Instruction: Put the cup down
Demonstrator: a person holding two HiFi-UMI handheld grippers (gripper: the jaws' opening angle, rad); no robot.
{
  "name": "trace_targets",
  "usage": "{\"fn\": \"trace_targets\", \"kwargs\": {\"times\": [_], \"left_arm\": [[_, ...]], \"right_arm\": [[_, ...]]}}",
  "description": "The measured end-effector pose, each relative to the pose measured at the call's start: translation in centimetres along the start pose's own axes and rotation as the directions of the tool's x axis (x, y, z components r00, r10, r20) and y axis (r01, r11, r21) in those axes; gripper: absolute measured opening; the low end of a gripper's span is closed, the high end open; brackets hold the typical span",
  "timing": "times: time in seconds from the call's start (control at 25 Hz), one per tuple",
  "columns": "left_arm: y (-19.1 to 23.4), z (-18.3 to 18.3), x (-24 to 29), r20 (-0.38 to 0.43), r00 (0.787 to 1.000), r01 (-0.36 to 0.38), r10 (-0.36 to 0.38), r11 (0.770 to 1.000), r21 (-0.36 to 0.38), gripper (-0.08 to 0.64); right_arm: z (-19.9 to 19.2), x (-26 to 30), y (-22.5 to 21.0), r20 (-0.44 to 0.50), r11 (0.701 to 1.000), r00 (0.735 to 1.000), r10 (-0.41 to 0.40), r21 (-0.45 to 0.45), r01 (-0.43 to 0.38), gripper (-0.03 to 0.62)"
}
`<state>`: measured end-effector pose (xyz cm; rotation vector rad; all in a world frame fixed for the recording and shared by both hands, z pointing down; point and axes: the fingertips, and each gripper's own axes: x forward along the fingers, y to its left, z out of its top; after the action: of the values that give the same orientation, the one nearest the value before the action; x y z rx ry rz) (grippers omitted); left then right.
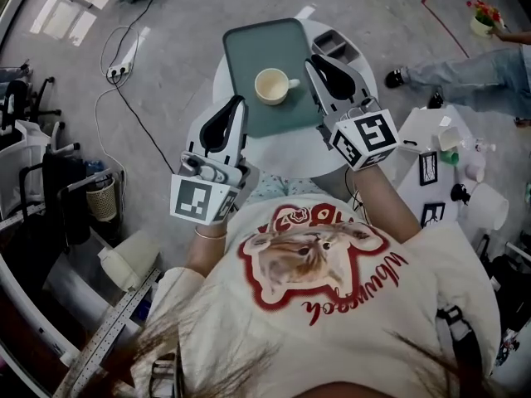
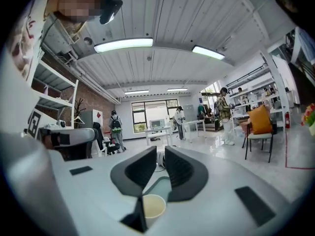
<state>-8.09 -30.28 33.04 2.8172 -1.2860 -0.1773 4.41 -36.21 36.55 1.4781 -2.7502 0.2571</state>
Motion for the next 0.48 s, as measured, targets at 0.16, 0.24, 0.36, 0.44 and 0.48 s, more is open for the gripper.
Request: {"fn": "trace_targets", "kwargs": {"times": [0.16,0.24,0.36,0.44,0.48], "left_arm": [[-0.3,1.0,0.0,0.013,1.000,0.001,-0.001,1.000,0.019,0.015],[-0.5,1.5,0.1,0.023,1.000,0.001,-0.001,1.000,0.028,0.015],[-0.9,2.0,0.3,0.032,0.999,0.004,-0.006,0.999,0.038,0.015],[-1.4,2.2,0.3,0.034,0.999,0.007,-0.008,0.999,0.040,0.015],[-1.6,2.4,0.3,0.036,0.999,0.007,-0.009,0.999,0.043,0.015]], "right_arm": [[1.6,-0.6,1.1,0.023,1.000,1.000,0.019,-0.002,-0.019,0.059],[2.1,-0.8,1.3,0.027,1.000,0.999,0.023,-0.003,-0.023,0.055],[3.0,-1.1,1.7,0.039,0.999,0.999,0.032,-0.020,-0.031,0.048],[3.7,-1.5,1.9,0.050,0.999,0.998,0.039,-0.021,-0.038,0.043],[4.1,-1.7,2.1,0.055,0.999,0.997,0.044,-0.021,-0.043,0.041]]}}
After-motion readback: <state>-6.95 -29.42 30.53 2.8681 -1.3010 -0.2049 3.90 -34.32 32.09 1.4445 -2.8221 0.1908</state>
